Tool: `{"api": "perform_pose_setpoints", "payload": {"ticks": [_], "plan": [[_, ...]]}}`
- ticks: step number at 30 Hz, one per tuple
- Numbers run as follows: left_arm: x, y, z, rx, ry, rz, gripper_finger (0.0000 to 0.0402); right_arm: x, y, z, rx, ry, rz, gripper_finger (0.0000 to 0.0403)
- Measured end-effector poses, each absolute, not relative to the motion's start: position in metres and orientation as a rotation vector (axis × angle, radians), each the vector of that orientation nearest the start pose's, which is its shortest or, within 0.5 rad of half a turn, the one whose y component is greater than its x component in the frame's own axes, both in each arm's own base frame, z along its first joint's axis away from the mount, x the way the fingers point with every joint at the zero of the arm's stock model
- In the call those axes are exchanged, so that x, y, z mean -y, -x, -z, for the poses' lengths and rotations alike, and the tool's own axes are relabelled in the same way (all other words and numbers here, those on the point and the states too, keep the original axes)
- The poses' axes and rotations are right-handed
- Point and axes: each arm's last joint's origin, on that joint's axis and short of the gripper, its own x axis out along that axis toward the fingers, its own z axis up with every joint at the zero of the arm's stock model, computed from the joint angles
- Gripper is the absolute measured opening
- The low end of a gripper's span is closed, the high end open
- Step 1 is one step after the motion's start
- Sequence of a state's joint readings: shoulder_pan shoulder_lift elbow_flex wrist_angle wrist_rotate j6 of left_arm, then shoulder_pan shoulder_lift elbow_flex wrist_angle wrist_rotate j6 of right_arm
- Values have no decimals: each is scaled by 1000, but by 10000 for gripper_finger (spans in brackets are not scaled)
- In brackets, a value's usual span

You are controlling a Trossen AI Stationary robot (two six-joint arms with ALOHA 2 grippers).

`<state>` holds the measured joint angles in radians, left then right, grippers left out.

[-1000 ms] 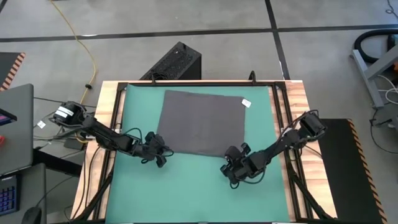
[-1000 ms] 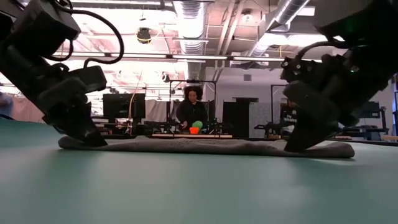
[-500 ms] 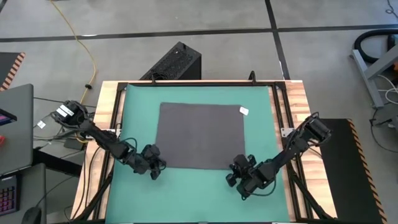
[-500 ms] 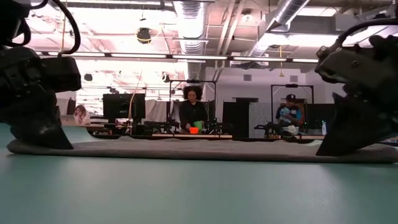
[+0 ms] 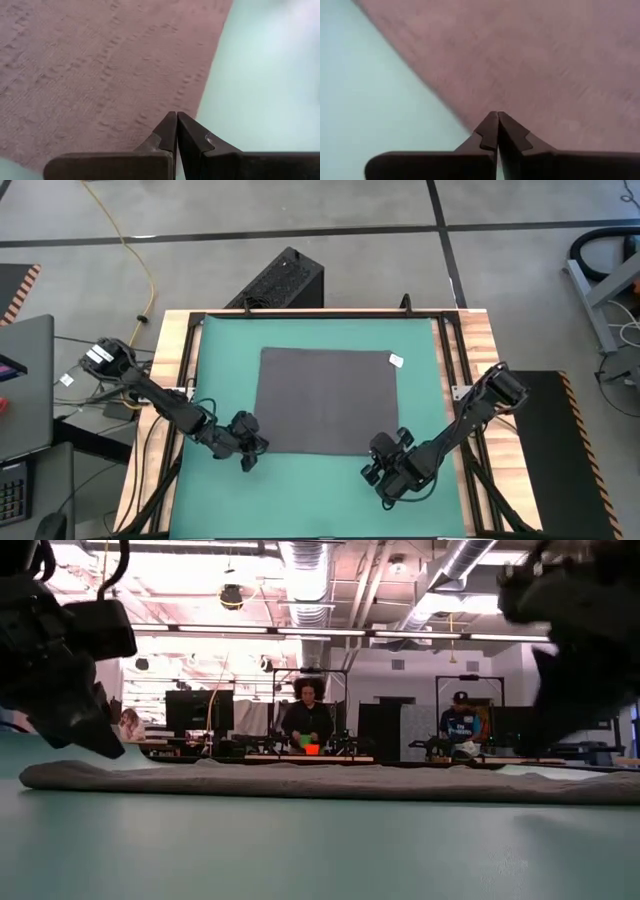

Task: Roll towel
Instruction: Fold the gray towel

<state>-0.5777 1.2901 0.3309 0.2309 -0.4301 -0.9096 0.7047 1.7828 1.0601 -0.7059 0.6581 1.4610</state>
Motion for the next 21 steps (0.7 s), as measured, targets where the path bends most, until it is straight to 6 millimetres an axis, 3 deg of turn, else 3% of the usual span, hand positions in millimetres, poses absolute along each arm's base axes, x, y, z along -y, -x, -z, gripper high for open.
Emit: {"api": "perform_pose_setpoints", "payload": {"ticks": [5, 9, 15, 18, 21], "plan": [[103, -180, -142, -571, 548, -114, 0, -198, -251, -175, -860, -374, 668, 46], [101, -185, -164, -391, 536, -68, 0, -211, -251, -191, -958, -296, 548, 77], [93, -193, -177, -283, 432, -14, 0, -221, -244, -216, -1075, -108, 449, 171], [89, -195, -178, -280, 443, -22, 0, -218, -233, -218, -1154, -19, 475, 223], [88, -197, -181, -244, 480, -23, 0, -217, -224, -215, -1166, -8, 522, 245]]}}
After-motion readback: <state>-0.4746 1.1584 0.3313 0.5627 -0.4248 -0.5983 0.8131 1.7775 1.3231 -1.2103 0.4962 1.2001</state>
